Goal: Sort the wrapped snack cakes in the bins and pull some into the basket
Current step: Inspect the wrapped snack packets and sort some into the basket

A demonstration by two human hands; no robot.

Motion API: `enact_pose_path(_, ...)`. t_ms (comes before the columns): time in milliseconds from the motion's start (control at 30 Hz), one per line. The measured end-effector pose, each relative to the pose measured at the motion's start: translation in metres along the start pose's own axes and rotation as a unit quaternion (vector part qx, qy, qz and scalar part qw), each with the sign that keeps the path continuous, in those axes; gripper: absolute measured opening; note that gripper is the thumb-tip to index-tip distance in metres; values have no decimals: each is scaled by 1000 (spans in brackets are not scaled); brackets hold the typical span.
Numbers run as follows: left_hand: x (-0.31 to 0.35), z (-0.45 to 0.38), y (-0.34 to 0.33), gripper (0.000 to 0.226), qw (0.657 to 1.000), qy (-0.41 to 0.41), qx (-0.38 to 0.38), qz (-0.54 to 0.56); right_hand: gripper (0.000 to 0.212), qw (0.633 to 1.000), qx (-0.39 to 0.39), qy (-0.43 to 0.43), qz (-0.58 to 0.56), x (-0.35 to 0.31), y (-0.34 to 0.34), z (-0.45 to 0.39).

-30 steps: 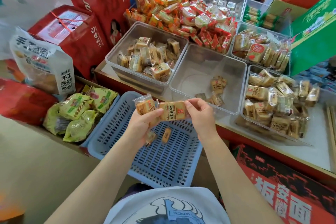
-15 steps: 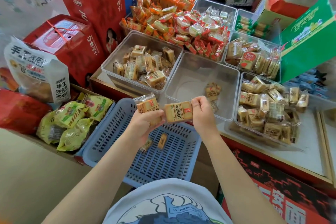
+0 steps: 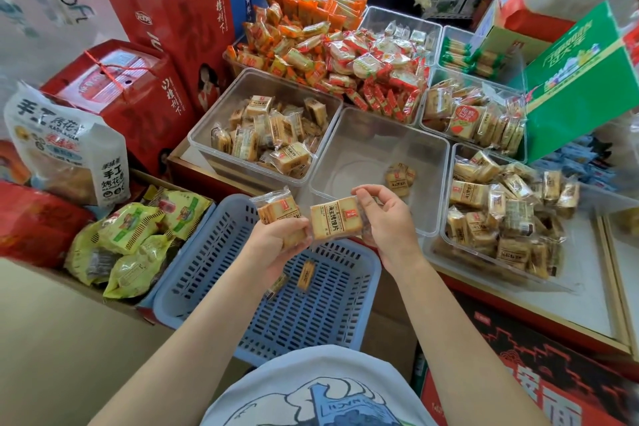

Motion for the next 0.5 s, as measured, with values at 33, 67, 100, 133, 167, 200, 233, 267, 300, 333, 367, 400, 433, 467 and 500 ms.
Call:
enact_pose_path(33, -1, 1, 1, 37, 1000, 4, 2, 3, 10, 1000, 1, 4, 2, 0, -1, 1)
enact_pose_path(67, -2, 2, 2, 34, 1000, 7, 2, 5, 9, 1000, 3, 8, 5, 0, -2, 1)
enact_pose_path(100, -2, 3, 3, 31, 1000, 7, 1, 7, 9, 1000, 5, 11, 10, 0, -3, 2)
enact_pose_path(133, -2, 4, 4, 28, 1000, 6, -2, 9, 9, 1000, 4, 13, 14, 0, -5, 3)
enact_pose_path(167, -2, 5, 6, 27, 1000, 4, -3, 9, 10, 1000, 4, 13, 16, 1, -7, 3)
enact_pose_path(200, -1, 5, 8, 26, 1000, 1, -3, 11, 11, 1000, 3, 10, 17, 3, -9, 4)
enact_pose_path(233, 0, 6, 10, 24, 1000, -1, 0, 14, 12, 1000, 2, 7, 20, 5, -11, 4)
enact_pose_path(267, 0, 6, 12, 21, 1000, -4, 1, 17, 14, 1000, 3, 4, 24, 7, -13, 5)
enact_pose_path(300, 1, 8, 13, 18, 1000, -8, 4, 15, 15, 1000, 6, 1, 29, 9, -14, 5)
enact_pose_path(333, 2, 9, 14, 17, 1000, -13, 10, 11, 16, 999, 10, -2, 32, 11, -16, 5)
enact_pose_path(367, 3, 9, 14, 17, 1000, -16, 17, 6, 17, 999, 14, -5, 33, 13, -18, 6)
enact_pose_path(400, 3, 9, 15, 18, 1000, -17, 26, -1, 17, 999, 17, -5, 36, 14, -20, 7)
enact_pose_path(433, 2, 9, 17, 19, 999, -16, 38, -13, 17, 999, 19, -2, 43, 15, -21, 9)
enact_pose_path(467, 2, 8, 20, 20, 998, -18, 56, -36, 17, 998, 19, 3, 52, 14, -22, 10)
enact_pose_path(500, 1, 6, 23, 21, 994, -26, 75, -70, 17, 998, 16, 10, 63, 13, -23, 11)
Point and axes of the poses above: each hand's wrist, its own z-axis away from the middle knuckle, its own y-axis out of the back of the hand, x = y × z, the point moved 4 cm from there along -z, towards the middle knuckle, and after that the axes turned 1 degree about -x, right-handed, at the moved point
